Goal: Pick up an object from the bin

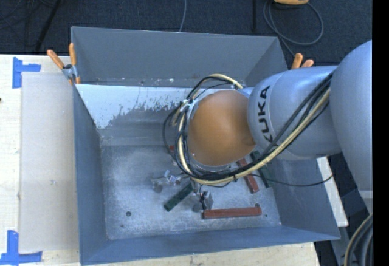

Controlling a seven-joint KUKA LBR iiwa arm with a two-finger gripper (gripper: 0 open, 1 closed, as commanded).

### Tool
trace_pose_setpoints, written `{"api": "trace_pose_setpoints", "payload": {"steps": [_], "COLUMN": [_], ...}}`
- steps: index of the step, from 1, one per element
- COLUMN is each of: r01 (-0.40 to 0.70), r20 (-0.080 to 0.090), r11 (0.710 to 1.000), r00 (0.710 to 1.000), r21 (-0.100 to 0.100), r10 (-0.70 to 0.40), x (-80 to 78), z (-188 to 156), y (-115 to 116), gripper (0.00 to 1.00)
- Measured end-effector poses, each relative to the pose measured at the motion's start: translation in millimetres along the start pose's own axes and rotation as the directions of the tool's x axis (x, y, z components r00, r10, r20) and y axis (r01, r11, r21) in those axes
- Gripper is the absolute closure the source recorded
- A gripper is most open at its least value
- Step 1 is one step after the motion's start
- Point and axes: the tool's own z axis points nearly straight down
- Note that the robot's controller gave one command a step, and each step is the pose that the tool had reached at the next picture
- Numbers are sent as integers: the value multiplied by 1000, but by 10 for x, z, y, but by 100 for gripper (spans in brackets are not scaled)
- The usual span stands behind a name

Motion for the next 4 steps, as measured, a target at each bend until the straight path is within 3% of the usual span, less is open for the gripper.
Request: {"api": "trace_pose_setpoints", "payload": {"steps": [1,2,4], "r01": [-6,-7,-19], "r20": [1,2,4], "r11": [1000,1000,1000], "r00": [1000,1000,1000], "r21": [0,0,4], "r10": [6,7,19], "x": [-2,-4,-30], "z": [5,2,-692], "y": [5,4,8], "gripper": [0,100,100]}}
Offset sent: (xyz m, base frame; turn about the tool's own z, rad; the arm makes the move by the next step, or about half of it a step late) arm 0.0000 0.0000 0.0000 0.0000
